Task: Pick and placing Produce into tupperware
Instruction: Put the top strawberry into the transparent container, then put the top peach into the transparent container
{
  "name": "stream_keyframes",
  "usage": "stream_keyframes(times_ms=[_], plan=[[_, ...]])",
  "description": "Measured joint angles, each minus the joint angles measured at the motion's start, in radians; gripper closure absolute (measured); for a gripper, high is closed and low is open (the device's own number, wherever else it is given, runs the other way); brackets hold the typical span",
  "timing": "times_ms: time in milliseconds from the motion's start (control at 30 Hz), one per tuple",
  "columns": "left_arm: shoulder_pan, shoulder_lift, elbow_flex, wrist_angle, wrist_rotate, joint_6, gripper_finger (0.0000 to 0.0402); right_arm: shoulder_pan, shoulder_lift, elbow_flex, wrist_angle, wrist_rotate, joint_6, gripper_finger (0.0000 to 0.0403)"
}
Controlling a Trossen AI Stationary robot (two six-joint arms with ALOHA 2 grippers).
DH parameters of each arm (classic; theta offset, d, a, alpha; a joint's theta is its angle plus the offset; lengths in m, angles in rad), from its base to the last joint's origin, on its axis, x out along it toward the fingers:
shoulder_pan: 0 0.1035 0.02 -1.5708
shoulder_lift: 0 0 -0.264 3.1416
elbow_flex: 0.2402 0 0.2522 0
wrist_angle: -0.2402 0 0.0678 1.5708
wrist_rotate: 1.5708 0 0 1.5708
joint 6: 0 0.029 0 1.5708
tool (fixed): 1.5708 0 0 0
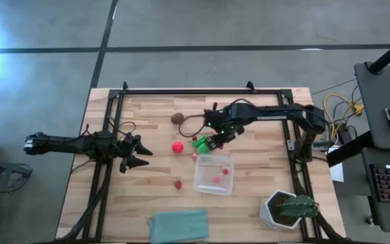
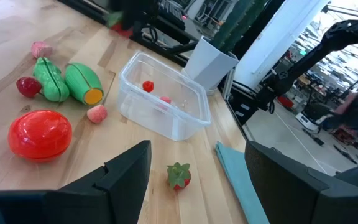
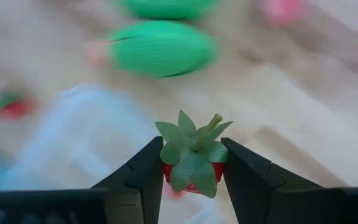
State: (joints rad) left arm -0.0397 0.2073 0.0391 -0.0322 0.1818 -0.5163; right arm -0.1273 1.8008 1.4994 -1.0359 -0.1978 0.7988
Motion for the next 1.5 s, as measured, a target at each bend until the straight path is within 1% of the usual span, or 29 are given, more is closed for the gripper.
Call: stream_keyframes(times_ms=[100,200,333,467,533,633,767,833,900,933,967,1067,1200,1267,1333,1400,1500], plan=[[0.0,0.002,0.0,0.0,0.0,0.0,0.0155,0.035,-0.014,0.039,0.0,-0.095,-0.064,0.0264],[0.0,0.0,0.0,0.0,0.0,0.0,0.0155,0.075,-0.014,0.044,0.0,-0.164,-0.085,0.0264],[0.0,0.0,0.0,0.0,0.0,0.0,0.0155,0.133,0.026,0.025,-0.005,-0.175,-0.1,0.0264],[0.0,0.0,0.0,0.0,0.0,0.0,0.0155,0.171,0.094,0.023,0.024,-0.162,-0.102,0.0261],[0.0,0.0,0.0,0.0,0.0,0.0,0.0155,0.189,0.124,0.028,0.036,-0.159,-0.12,0.025],[0.0,0.001,0.0,0.0,0.0,0.0,0.0155,0.213,0.161,0.032,0.033,-0.135,-0.126,0.0216],[0.0,0.001,0.0,0.0,0.0,0.0,0.0155,0.221,0.158,0.034,0.029,-0.043,-0.104,0.0163],[0.0,0.0,0.0,0.0,0.0,0.0,0.0155,0.218,0.138,0.034,0.029,0.025,-0.108,0.0142],[0.0,0.001,0.0,0.0,0.0,0.0,0.0155,0.21,0.098,0.034,0.029,0.115,-0.107,0.0128],[0.0,0.001,0.0,0.0,0.0,0.0,0.0155,0.199,0.074,0.034,0.029,0.144,-0.097,0.0124],[0.0,0.001,0.0,0.0,0.0,0.0,0.0155,0.181,0.054,0.036,0.028,0.146,-0.083,0.0122],[0.0,0.0,0.0,0.0,0.0,0.0,0.0155,0.091,0.036,0.036,-0.003,0.072,-0.007,0.0123],[0.0,0.002,0.0,0.0,0.0,0.0,0.0155,-0.053,0.049,0.036,0.006,0.074,-0.012,0.0129],[0.0,0.001,0.0,0.0,0.0,0.0,0.0155,-0.107,0.062,0.036,0.005,0.074,-0.062,0.0131],[0.0,0.0,0.0,0.0,0.0,0.0,0.0155,-0.137,0.075,0.034,0.002,0.087,-0.143,0.0131],[0.0,0.0,0.0,0.0,0.0,0.0,0.0155,-0.149,0.083,0.034,-0.007,0.108,-0.216,0.0131],[0.0,0.001,0.0,0.0,0.0,0.0,0.0155,-0.153,0.098,0.034,-0.021,0.143,-0.273,0.0131]])
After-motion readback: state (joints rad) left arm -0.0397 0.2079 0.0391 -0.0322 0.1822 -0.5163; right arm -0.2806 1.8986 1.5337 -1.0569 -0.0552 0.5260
